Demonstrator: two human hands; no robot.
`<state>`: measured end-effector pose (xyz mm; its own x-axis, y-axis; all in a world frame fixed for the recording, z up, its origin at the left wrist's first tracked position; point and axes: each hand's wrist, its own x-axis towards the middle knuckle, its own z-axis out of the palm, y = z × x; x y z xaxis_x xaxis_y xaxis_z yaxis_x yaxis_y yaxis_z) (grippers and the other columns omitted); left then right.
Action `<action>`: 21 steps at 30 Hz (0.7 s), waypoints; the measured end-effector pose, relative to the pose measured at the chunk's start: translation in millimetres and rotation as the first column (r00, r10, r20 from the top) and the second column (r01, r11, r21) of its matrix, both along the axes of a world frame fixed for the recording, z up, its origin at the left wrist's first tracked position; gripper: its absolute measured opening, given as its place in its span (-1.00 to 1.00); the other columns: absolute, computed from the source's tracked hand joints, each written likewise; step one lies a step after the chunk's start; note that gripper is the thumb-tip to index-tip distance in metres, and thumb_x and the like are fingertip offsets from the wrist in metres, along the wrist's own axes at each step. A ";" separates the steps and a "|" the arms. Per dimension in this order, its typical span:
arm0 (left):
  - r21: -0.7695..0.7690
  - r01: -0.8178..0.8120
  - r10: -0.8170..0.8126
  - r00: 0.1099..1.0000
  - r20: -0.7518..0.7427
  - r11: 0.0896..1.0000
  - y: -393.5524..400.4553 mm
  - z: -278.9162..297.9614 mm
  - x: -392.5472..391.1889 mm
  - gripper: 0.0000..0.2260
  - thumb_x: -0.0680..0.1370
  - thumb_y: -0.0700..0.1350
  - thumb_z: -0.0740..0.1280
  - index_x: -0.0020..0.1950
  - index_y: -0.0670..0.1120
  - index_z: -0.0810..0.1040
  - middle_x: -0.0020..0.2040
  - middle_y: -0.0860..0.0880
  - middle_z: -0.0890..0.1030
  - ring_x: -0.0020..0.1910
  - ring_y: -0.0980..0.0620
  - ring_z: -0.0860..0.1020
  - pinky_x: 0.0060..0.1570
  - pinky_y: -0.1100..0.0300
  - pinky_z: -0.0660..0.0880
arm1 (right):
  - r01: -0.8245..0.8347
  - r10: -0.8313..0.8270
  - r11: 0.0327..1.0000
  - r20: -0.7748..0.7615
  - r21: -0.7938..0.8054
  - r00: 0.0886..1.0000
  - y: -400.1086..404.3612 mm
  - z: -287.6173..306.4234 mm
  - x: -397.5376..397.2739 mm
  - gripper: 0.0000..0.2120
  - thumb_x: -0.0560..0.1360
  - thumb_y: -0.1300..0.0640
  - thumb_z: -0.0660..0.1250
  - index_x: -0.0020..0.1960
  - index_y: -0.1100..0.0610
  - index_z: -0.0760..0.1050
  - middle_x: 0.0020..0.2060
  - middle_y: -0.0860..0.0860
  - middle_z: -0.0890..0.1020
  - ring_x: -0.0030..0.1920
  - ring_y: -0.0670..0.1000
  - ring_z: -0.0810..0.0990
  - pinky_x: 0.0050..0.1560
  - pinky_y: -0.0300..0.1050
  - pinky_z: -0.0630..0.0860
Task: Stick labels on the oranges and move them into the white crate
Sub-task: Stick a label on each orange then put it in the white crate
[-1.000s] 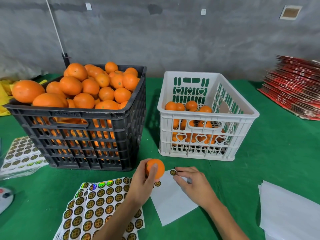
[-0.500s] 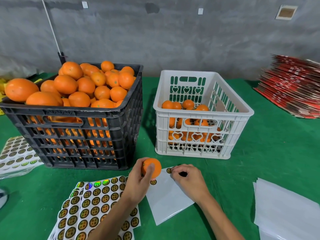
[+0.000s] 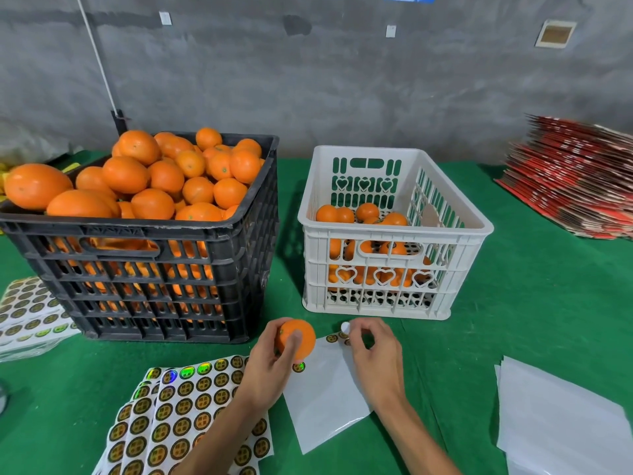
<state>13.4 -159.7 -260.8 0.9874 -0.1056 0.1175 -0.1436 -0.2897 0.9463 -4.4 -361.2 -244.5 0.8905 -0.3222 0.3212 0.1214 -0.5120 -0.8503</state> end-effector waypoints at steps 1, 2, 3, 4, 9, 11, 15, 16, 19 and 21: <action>-0.006 0.001 -0.001 1.000 -0.001 1.000 0.0 0.2 -0.2 -0.55 0.54 0.39 0.19 0.29 0.16 0.46 0.14 0.12 0.59 0.06 0.11 0.60 -0.08 0.33 0.51 | 0.043 -0.035 0.995 0.091 -0.086 0.995 3.0 4.0 -1.8 -0.89 0.59 0.12 0.37 -0.07 -0.06 0.61 -0.08 -0.28 0.63 0.04 -0.21 0.57 0.08 -0.31 0.42; -0.013 0.000 0.000 1.000 0.005 1.000 -0.2 0.8 -0.2 -0.54 0.53 0.41 0.19 0.28 0.17 0.47 0.12 0.12 0.60 0.05 0.15 0.60 -0.09 0.34 0.52 | 0.080 -0.049 0.983 0.181 -0.167 0.982 7.4 8.0 -3.5 -0.91 0.60 0.11 0.35 -0.01 -0.05 0.62 -0.05 -0.29 0.62 0.06 -0.22 0.54 0.14 -0.31 0.38; -0.017 -0.003 0.003 1.000 0.015 1.000 -0.5 1.6 -0.3 -0.53 0.52 0.42 0.19 0.27 0.17 0.47 0.11 0.11 0.61 0.03 0.18 0.60 -0.10 0.36 0.51 | 0.104 -0.042 0.966 0.258 -0.235 0.965 13.3 11.1 -4.4 -0.91 0.60 0.09 0.35 0.04 -0.02 0.63 -0.01 -0.26 0.63 0.07 -0.24 0.53 0.17 -0.31 0.34; -0.023 -0.004 0.005 1.000 0.023 1.000 -0.9 2.5 -0.5 -0.52 0.51 0.44 0.19 0.26 0.17 0.48 0.10 0.11 0.61 0.03 0.20 0.60 -0.10 0.38 0.51 | 0.114 -0.019 0.951 0.314 -0.286 0.949 19.8 13.5 -4.8 -0.88 0.61 0.08 0.34 0.08 0.01 0.64 0.02 -0.22 0.64 0.08 -0.23 0.52 0.20 -0.31 0.32; -0.077 0.005 -0.003 0.999 0.034 0.997 -0.7 2.8 -1.2 -0.65 0.62 0.32 0.24 0.24 0.14 0.52 0.08 0.19 0.65 0.08 0.15 0.64 0.00 0.36 0.54 | 0.033 0.180 0.869 0.377 -0.495 0.909 46.7 5.8 -8.6 -0.91 0.61 0.14 0.38 0.05 0.08 0.66 0.04 -0.13 0.66 0.06 -0.12 0.56 0.18 -0.19 0.39; -0.074 -0.003 0.005 1.000 0.031 0.997 0.1 1.1 1.9 -0.75 0.66 0.20 0.23 0.24 0.12 0.52 0.09 0.24 0.65 0.09 0.18 0.64 0.01 0.40 0.52 | -0.023 0.246 0.844 0.348 -0.536 0.905 48.1 -0.4 -9.5 -0.88 0.62 0.14 0.38 0.10 0.09 0.67 0.09 -0.10 0.65 0.08 -0.08 0.58 0.17 -0.14 0.45; -0.105 -0.042 0.042 0.999 0.000 0.994 1.6 -4.3 8.2 -0.73 0.66 0.14 0.21 0.22 0.04 0.56 0.04 0.13 0.70 0.04 0.11 0.67 0.00 0.30 0.55 | -0.065 0.314 0.807 0.333 -0.587 0.889 46.5 -6.9 -10.2 -0.77 0.65 0.11 0.31 0.24 0.13 0.65 0.23 -0.05 0.62 0.15 -0.05 0.57 0.22 -0.18 0.44; -0.112 -0.045 0.044 0.999 -0.004 0.993 1.7 -5.1 8.8 -0.72 0.66 0.13 0.21 0.22 0.02 0.57 0.03 0.10 0.70 0.04 0.08 0.67 -0.01 0.28 0.57 | -0.075 0.320 0.807 0.327 -0.586 0.889 46.6 -7.0 -10.1 -0.75 0.65 0.09 0.31 0.26 0.13 0.64 0.26 -0.04 0.61 0.16 -0.05 0.57 0.24 -0.19 0.44; -0.118 -0.034 0.035 0.999 0.001 0.992 1.8 -6.2 8.5 -0.73 0.66 0.13 0.22 0.23 0.04 0.56 0.04 0.09 0.70 0.03 0.05 0.68 -0.05 0.25 0.60 | -0.098 0.307 0.829 0.301 -0.551 0.903 47.9 -7.4 -12.0 -0.73 0.65 0.03 0.32 0.28 0.09 0.62 0.28 -0.08 0.59 0.20 -0.09 0.55 0.29 -0.23 0.40; -0.101 -0.029 0.030 0.999 0.010 0.994 2.2 -5.4 7.4 -0.73 0.66 0.15 0.23 0.24 0.06 0.55 0.05 0.12 0.70 0.04 0.07 0.68 -0.04 0.27 0.59 | -0.098 0.289 0.841 0.289 -0.533 0.913 48.1 -6.7 -12.5 -0.70 0.64 -0.01 0.34 0.31 0.07 0.60 0.28 -0.11 0.59 0.21 -0.11 0.54 0.31 -0.25 0.39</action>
